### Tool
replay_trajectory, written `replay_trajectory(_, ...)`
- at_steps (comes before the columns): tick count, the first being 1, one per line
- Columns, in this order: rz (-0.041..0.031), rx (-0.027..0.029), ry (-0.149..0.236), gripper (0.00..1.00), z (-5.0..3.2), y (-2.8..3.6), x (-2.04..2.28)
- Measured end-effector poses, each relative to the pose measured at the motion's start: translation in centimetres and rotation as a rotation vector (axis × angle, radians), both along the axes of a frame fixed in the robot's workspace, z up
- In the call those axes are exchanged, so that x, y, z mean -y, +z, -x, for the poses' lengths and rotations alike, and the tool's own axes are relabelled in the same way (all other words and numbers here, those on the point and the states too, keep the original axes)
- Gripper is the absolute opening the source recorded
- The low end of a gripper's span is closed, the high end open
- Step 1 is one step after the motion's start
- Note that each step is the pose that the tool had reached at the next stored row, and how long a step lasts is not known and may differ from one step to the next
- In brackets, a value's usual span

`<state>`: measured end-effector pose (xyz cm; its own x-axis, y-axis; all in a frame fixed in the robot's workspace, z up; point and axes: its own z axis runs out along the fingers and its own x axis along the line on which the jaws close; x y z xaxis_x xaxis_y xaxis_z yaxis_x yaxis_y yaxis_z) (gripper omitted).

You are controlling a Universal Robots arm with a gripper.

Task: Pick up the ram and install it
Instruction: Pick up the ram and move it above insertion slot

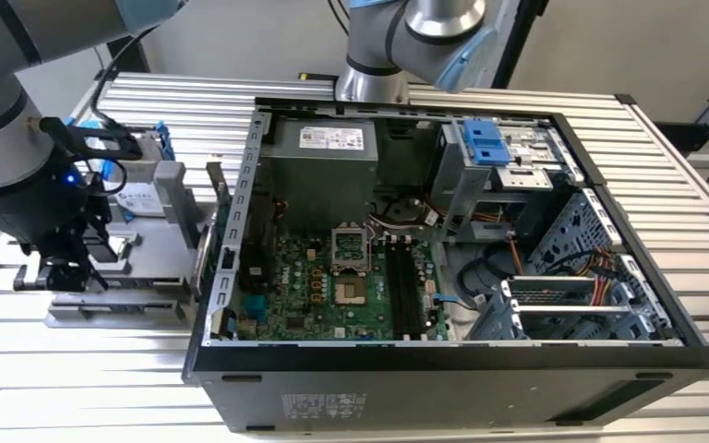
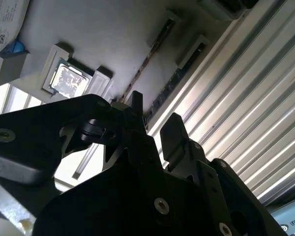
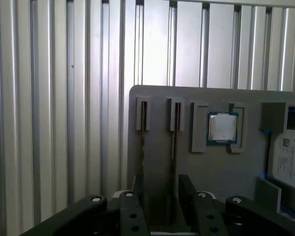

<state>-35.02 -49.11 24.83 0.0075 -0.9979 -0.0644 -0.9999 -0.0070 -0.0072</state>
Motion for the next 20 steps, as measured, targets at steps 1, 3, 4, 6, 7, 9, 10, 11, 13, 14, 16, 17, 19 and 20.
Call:
replay_trajectory(1,0.0000,0.0000,0.000,1.00,0.00,-0.18,0.08)
replay_trajectory(3,0.0000,-0.0001,0.000,1.00,0.00,-0.55,0.25)
replay_trajectory(4,0.0000,-0.0008,0.000,1.00,0.00,-0.72,0.33)
replay_trajectory(6,0.0000,-0.0040,0.000,1.00,0.00,-1.02,0.47)
replay_trajectory(7,-0.0001,-0.0060,0.000,1.00,0.00,-1.17,0.53)
replay_trajectory(9,-0.0001,-0.0100,0.000,1.00,0.00,-1.45,0.60)
replay_trajectory(10,-0.0001,-0.0114,0.000,1.00,0.01,-1.60,0.61)
replay_trajectory(11,0.0000,-0.0116,0.000,1.00,0.01,-1.71,0.62)
replay_trajectory(13,0.0000,-0.0117,0.000,1.00,0.00,-1.94,0.63)
replay_trajectory(14,0.0000,-0.0117,0.000,1.00,0.00,-2.08,0.63)
replay_trajectory(16,-0.0001,-0.0117,0.000,1.00,0.00,-2.37,0.63)
replay_trajectory(17,0.0000,-0.0117,0.000,1.00,0.00,-2.52,0.64)
replay_trajectory(19,-0.0001,-0.0117,-0.001,1.00,0.00,-2.84,0.63)
replay_trajectory(20,-0.0001,-0.0117,-0.002,1.00,0.00,-3.00,0.64)
